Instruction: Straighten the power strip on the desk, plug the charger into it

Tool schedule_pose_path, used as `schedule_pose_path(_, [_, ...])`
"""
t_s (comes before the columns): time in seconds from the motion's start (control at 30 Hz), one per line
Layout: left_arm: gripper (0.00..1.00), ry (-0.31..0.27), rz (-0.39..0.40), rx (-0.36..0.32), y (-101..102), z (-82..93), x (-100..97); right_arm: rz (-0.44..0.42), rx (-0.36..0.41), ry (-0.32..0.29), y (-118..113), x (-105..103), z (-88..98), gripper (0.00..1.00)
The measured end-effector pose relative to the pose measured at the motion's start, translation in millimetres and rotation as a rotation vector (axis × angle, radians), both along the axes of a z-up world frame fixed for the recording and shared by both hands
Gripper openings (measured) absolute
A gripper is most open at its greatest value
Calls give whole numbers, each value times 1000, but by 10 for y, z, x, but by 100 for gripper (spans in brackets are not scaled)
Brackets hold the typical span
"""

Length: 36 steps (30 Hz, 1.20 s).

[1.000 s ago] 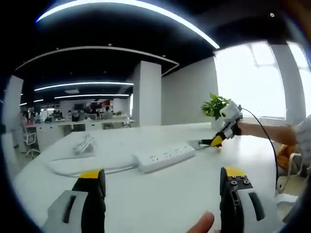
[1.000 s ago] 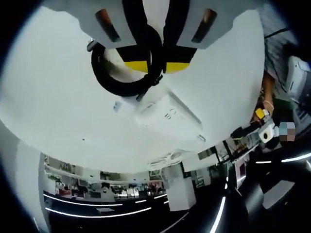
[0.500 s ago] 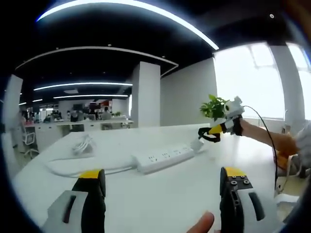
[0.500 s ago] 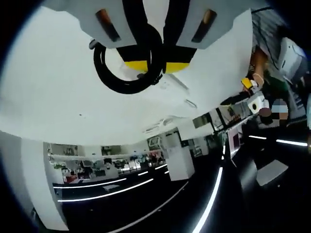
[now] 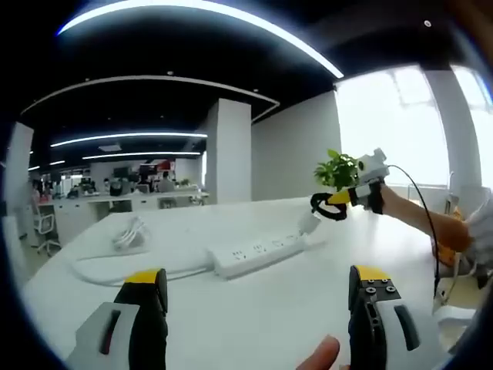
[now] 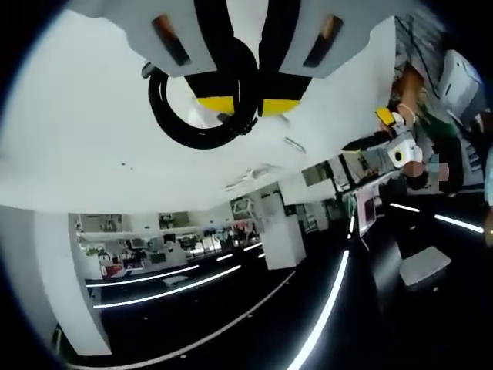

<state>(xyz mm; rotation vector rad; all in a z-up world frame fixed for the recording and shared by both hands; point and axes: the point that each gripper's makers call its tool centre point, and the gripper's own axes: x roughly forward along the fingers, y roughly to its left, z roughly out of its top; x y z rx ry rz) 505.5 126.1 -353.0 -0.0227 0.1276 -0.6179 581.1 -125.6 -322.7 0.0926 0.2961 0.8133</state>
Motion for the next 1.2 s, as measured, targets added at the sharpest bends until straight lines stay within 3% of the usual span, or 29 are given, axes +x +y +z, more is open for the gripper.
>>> schedule_pose_path(0.57, [99,2,-15,24,-68,-49,75,-20,20,-94,140,-41,343,6])
schedule_pose_path(0.8, [99,-15,-19,23,-71,-48,105,-52,-9,-146,219,-53,429,6])
schedule_pose_path(1.2, [99,-60,-7,4,-44,33,174,-41,49,-127,322,-79,479,7])
